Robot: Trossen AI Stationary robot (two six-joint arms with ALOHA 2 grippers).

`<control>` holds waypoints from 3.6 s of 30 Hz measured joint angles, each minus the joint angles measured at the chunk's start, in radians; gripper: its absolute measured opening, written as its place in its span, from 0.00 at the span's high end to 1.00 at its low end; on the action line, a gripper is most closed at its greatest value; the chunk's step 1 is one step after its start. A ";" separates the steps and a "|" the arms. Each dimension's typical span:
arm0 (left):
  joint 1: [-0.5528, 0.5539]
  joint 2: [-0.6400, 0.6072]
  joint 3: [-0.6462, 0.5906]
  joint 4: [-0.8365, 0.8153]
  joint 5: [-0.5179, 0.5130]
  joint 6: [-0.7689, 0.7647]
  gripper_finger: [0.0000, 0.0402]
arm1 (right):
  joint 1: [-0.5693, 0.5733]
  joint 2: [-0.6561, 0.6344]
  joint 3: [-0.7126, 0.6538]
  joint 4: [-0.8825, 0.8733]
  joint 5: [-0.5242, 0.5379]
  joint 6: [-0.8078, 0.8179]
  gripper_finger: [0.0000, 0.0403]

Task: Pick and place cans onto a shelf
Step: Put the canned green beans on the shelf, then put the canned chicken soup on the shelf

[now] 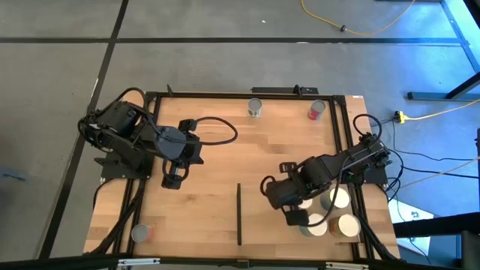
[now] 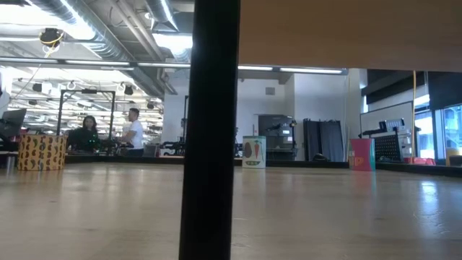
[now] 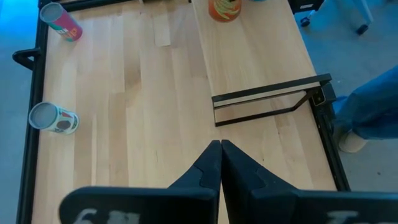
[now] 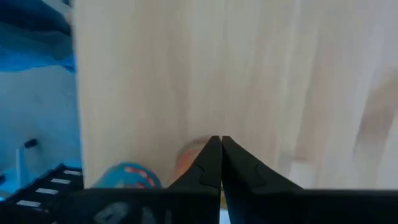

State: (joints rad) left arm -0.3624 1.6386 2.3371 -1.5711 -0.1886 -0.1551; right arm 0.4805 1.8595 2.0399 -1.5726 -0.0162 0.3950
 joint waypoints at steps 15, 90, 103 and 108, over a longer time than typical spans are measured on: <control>0.000 0.000 0.000 0.000 0.000 0.000 1.00 | 0.007 -0.027 -0.001 0.001 -0.011 0.017 0.99; 0.555 -0.150 -0.328 0.311 0.086 0.280 1.00 | -0.267 -0.641 -0.238 -0.001 0.521 0.152 0.99; 0.736 0.012 -0.329 0.358 0.045 0.460 0.93 | -0.491 -0.771 -0.475 0.002 0.591 0.124 0.83; 0.779 0.037 -0.329 0.357 0.048 0.454 0.93 | -0.628 -0.751 -0.553 0.002 0.453 0.156 0.80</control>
State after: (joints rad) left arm 0.4171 1.6752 2.0079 -1.2137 -0.1402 0.2989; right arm -0.1479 1.1087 1.4869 -1.5704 0.4364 0.5510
